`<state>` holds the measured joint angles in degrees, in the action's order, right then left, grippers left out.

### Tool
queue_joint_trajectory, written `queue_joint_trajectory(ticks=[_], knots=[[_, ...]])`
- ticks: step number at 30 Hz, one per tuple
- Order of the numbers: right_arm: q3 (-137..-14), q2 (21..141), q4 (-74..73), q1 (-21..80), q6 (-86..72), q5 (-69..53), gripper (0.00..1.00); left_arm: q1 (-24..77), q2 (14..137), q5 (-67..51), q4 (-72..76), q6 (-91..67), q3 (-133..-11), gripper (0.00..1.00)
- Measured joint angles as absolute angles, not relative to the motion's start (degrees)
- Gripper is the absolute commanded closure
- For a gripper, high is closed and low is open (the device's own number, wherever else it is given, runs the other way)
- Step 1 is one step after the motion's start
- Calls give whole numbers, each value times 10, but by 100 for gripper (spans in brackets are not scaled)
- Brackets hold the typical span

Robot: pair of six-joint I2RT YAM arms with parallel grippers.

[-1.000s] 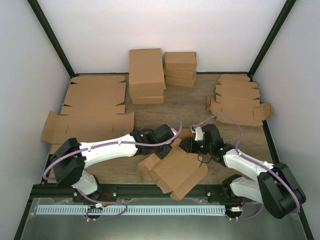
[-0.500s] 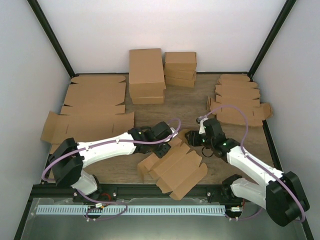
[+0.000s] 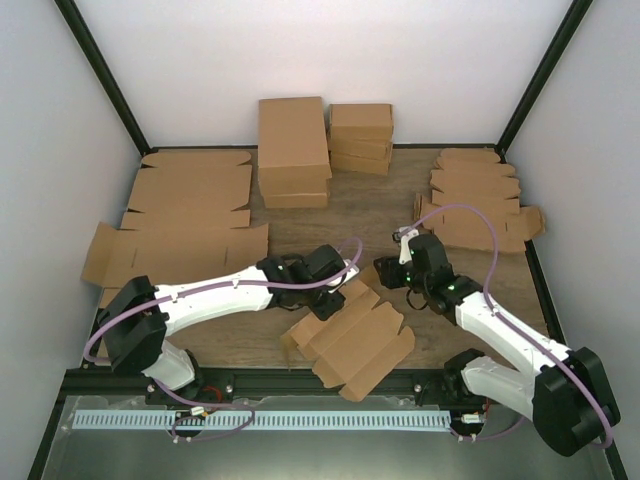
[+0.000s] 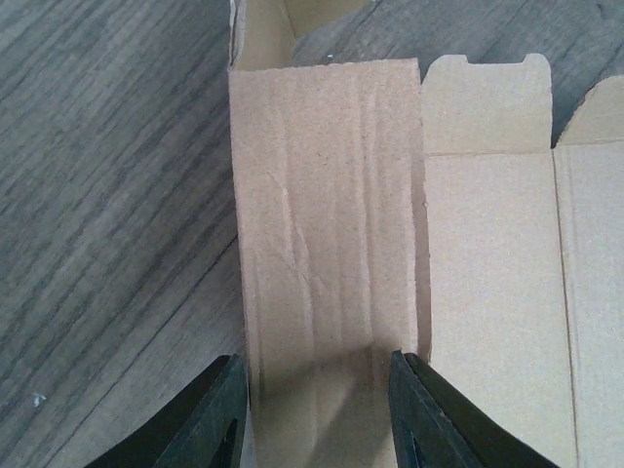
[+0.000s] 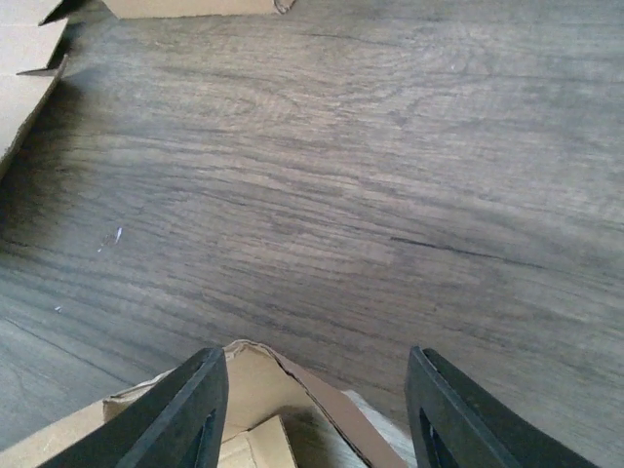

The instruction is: Fold the paper box

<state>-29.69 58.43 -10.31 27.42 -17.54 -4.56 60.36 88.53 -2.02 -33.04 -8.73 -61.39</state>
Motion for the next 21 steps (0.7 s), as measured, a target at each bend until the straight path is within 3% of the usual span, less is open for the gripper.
queue_joint_trajectory(ticks=[5, 21], knots=[[-297, 584, -116, 274, -166, -56, 55, 611, 885, -27, -330, -91, -614, 57], [-297, 595, -130, 275, -165, -92, 52, 623, 897, -41, -322, -105, -609, 42]])
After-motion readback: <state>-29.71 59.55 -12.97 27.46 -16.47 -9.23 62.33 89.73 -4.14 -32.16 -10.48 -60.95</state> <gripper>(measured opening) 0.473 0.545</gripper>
